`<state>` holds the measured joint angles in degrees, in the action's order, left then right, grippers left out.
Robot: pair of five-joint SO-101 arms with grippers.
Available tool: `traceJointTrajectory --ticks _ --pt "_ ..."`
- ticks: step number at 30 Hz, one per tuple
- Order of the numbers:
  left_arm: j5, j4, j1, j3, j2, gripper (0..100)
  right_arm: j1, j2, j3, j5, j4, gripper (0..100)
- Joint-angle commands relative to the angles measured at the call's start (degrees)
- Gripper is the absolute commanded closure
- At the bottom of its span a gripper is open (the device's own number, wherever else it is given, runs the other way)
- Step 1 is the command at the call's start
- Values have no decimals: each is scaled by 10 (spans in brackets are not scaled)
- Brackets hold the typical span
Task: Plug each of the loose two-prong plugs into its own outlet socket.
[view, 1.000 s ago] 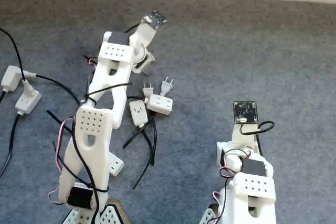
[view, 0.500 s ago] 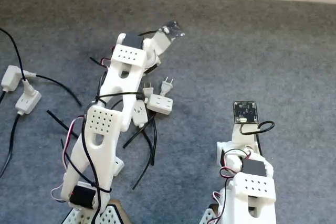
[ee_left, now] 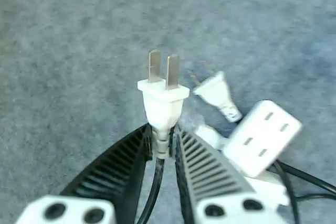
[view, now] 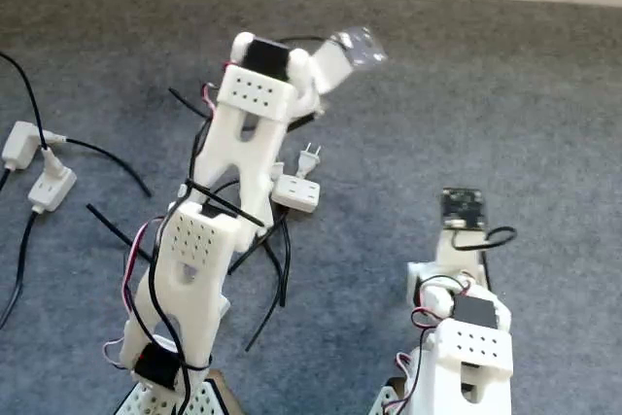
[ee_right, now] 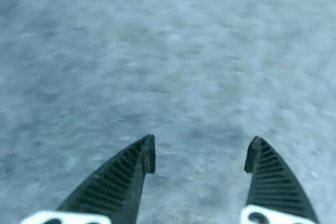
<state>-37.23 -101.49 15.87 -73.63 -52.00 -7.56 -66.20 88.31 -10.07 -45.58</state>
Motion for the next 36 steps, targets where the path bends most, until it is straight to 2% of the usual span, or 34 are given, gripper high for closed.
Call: traceJointTrajectory --ticks 1,9,12,16,20,24,27,30,36 --pt "-2 -6 80 139 130 995 -111 -16 -41 4 7 724" --pt "10 -5 218 381 303 995 -300 -168 -104 25 -74 724" --pt "10 -5 254 444 344 995 -343 -265 -111 24 -116 724" --pt "10 -5 302 501 374 992 -348 -390 -106 23 -172 724" --pt "11 -2 339 520 379 979 -309 -359 -106 -6 -182 724" --pt "56 -1 350 515 378 817 -271 -308 -106 -15 -180 724" --pt "55 8 339 515 381 732 -268 -293 -107 -17 -180 724" --pt "55 13 295 494 381 727 -267 -293 -106 -17 -180 724" --pt "77 8 128 412 383 745 -267 -288 -109 -24 -179 724"
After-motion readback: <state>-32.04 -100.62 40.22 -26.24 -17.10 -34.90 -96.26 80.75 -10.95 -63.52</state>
